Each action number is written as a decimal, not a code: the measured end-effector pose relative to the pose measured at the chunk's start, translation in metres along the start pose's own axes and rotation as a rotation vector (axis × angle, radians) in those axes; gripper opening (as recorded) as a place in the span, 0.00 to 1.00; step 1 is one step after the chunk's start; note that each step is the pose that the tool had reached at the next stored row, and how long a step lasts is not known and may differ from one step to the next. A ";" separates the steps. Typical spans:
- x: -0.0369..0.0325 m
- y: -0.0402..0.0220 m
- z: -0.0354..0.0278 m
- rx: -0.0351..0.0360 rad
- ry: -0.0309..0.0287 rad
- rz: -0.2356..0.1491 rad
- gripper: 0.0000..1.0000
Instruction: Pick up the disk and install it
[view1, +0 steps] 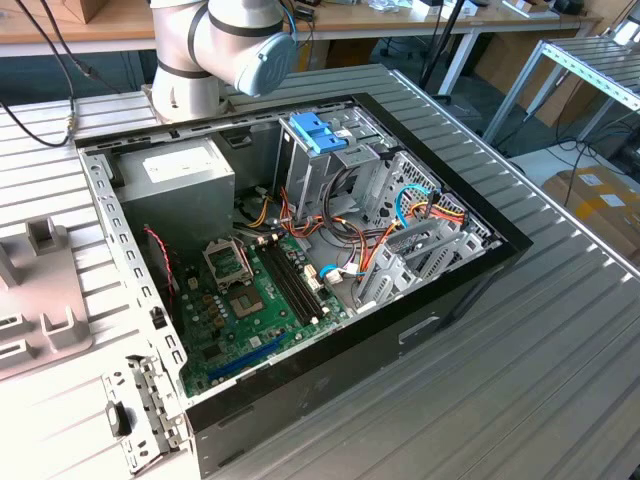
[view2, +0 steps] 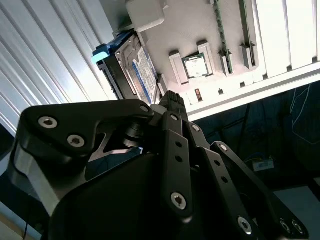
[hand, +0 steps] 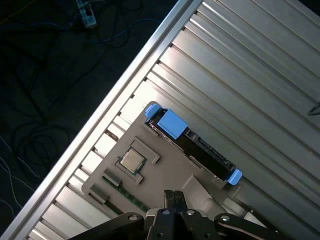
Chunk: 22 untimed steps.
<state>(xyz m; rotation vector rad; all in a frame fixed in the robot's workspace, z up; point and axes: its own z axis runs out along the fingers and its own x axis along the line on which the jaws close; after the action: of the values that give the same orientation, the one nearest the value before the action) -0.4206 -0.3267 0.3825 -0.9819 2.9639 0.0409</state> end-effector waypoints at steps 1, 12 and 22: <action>0.0000 0.0000 0.0000 -0.0001 0.0001 -0.004 0.11; 0.0000 0.0000 0.0000 -0.0017 0.0012 -0.064 0.11; 0.0000 0.0000 0.0000 -0.0030 0.0021 -0.114 0.11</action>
<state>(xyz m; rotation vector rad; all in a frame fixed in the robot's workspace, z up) -0.4206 -0.3267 0.3825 -1.1501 2.9044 0.0426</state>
